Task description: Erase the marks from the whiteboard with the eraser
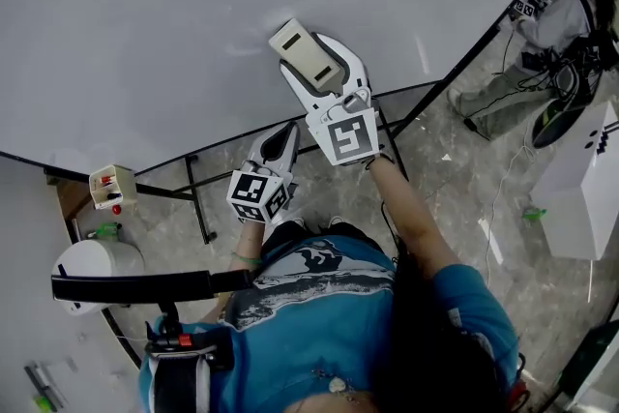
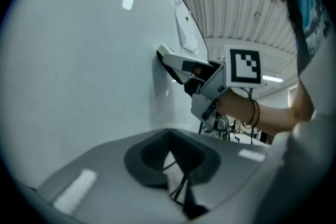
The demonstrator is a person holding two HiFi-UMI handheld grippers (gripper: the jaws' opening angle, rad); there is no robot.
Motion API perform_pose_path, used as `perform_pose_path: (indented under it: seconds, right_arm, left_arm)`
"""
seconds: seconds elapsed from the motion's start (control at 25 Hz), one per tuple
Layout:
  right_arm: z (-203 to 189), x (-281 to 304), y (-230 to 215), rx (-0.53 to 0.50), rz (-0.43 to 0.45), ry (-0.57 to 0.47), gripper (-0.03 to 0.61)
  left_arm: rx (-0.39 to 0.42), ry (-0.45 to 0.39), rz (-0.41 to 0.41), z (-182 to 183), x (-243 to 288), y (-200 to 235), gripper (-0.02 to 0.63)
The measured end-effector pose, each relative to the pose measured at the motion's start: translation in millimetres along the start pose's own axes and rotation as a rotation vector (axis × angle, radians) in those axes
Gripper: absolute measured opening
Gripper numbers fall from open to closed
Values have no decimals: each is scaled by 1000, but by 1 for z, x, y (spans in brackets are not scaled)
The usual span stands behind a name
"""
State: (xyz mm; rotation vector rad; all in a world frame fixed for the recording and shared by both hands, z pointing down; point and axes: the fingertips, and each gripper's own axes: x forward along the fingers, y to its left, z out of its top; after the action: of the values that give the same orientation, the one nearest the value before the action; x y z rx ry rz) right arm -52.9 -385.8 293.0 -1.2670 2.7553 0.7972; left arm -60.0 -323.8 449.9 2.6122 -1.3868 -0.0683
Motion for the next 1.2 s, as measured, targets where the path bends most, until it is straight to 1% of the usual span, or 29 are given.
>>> perform_pose_path:
  seconds: [0.16,0.28,0.4,0.48,0.6,0.72,0.84,0.92,1.0,1.08,1.2]
  right_arm:
    - [-6,6,9,-22,18,-1,262]
    - [-9,6,6,-106,24,33,262]
    - [-4,4,-7,-173,-1,38,262]
    - [4,3,-24,-172,-38,-10,262]
    - [14,-4,-65,-97,-128,-52,262]
    - [18,-19,-124,-18,-238,-49,262]
    - [18,-39,-189,37,-347,-81,262]
    - [12,-54,-225,110,-411,-97,262]
    - [4,-68,-253,163,-467,-101,262]
    - [-2,-80,-276,186,-513,-99,262]
    - [-7,-93,-300,222,-557,-99,262]
  left_arm:
    - [-8,2,11,-4,-2,4,5]
    - [-14,3,18,-5,-2,6,3]
    - [-14,6,17,-7,-2,5,5]
    - [-13,9,12,-9,-2,4,3]
    - [-10,15,6,-11,-3,4,3]
    - [-8,20,1,-10,-1,1,5]
    - [-9,24,-3,-9,1,-2,3]
    - [-8,27,-7,-10,1,-3,5]
    - [-6,32,-13,-12,0,-3,5]
    - [-4,34,-16,-13,1,-4,3]
    - [-6,35,-20,-12,4,-8,5]
